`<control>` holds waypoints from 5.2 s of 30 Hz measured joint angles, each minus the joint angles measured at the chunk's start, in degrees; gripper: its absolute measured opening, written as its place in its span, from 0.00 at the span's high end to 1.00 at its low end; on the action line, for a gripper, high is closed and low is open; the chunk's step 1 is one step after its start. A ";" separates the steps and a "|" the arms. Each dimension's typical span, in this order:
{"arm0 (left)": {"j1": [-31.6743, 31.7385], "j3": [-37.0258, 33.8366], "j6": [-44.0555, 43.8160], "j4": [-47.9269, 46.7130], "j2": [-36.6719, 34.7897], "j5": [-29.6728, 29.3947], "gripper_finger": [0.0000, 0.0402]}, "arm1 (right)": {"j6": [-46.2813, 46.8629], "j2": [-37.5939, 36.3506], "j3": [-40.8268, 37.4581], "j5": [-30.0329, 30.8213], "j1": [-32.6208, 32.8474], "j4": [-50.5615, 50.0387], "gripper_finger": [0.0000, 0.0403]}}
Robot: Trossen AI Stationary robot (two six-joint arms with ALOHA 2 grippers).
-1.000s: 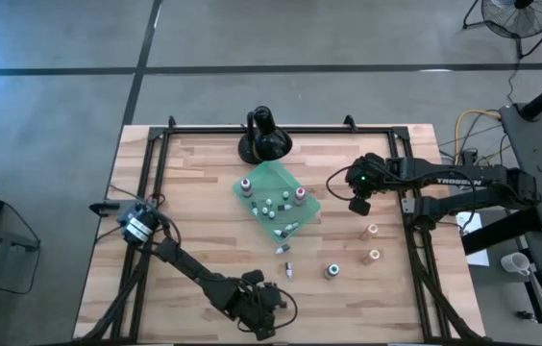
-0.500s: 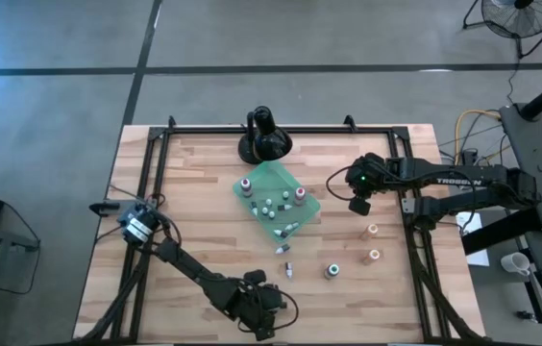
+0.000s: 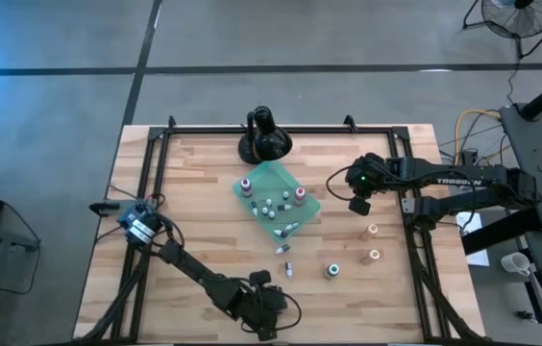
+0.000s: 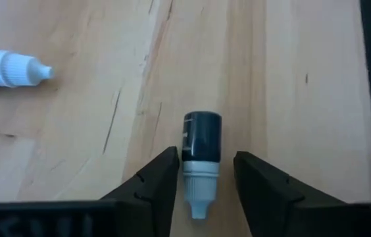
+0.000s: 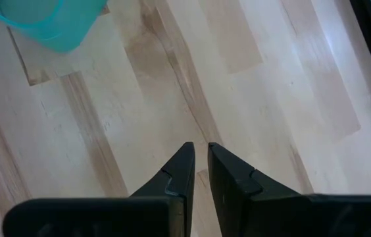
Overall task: Pick & Place food coloring
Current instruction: Put the small black food coloring bottle into the green bin
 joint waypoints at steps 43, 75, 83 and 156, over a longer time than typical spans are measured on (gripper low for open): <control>17.31 -15.61 -12.02 -48.78 -11.71 67.93 0.87 | 5.13 0.02 -0.24 -0.29 0.00 -0.66 0.91; 17.31 -27.37 -18.97 -38.88 -11.72 71.01 0.86 | 4.70 0.02 -0.24 -0.27 0.00 0.13 0.91; 17.31 -27.33 -19.91 -38.31 -11.61 65.57 0.72 | 4.70 0.02 -0.24 -0.25 0.00 0.37 0.91; -4.18 -28.31 -61.15 -35.11 -34.65 27.14 0.62 | 3.19 0.09 -1.73 0.10 -0.02 7.41 0.91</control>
